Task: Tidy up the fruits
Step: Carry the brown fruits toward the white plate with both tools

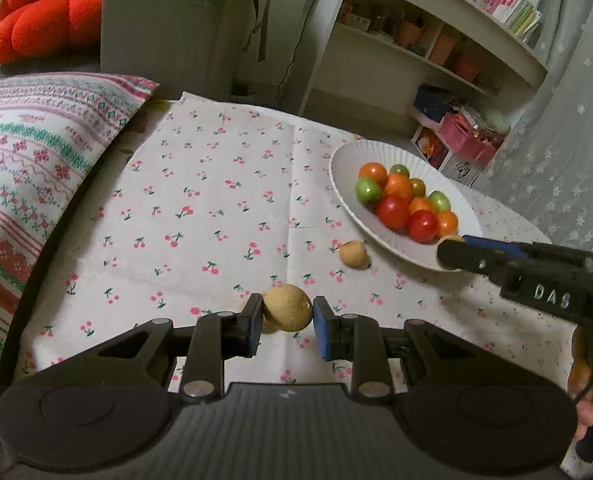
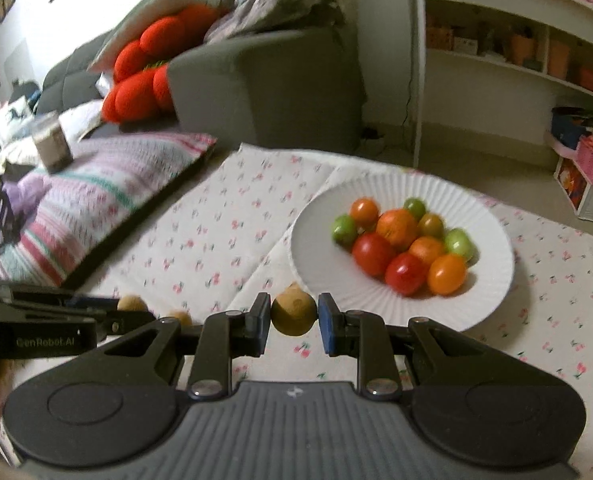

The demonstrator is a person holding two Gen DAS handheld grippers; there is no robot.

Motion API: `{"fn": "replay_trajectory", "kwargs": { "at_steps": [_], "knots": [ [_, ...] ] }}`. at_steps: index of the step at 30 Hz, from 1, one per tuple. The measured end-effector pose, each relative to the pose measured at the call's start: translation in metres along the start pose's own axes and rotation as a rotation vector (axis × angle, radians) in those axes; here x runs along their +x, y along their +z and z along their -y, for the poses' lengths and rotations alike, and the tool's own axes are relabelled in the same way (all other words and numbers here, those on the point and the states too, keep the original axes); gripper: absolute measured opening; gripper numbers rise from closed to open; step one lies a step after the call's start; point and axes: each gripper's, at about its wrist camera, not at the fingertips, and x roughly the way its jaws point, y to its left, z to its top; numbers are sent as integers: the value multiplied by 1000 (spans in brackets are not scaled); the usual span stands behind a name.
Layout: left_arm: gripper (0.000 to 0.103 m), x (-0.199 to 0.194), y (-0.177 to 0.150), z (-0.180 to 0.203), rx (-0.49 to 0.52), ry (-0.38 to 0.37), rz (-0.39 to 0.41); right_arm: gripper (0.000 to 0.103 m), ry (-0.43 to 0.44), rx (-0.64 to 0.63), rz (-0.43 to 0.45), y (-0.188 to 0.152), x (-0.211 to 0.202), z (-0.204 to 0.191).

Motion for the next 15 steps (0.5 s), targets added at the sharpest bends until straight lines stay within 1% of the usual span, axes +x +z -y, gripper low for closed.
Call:
{"fn": "replay_trajectory", "kwargs": {
  "at_steps": [3,6,10,15],
  "knots": [
    [0,-2,2,6,16,-10,8,23,-11,18,27,6,-7,9],
    [0,-2,6,10,19,-35,17,23,-30,51,57,12,-14,21],
    [0,-1,20,18,24,-58,31,23,-57,100,81,15,-19,40],
    [0,7,38,42,81,-81,79,23,-80,176,96,15,-23,66]
  ]
}}
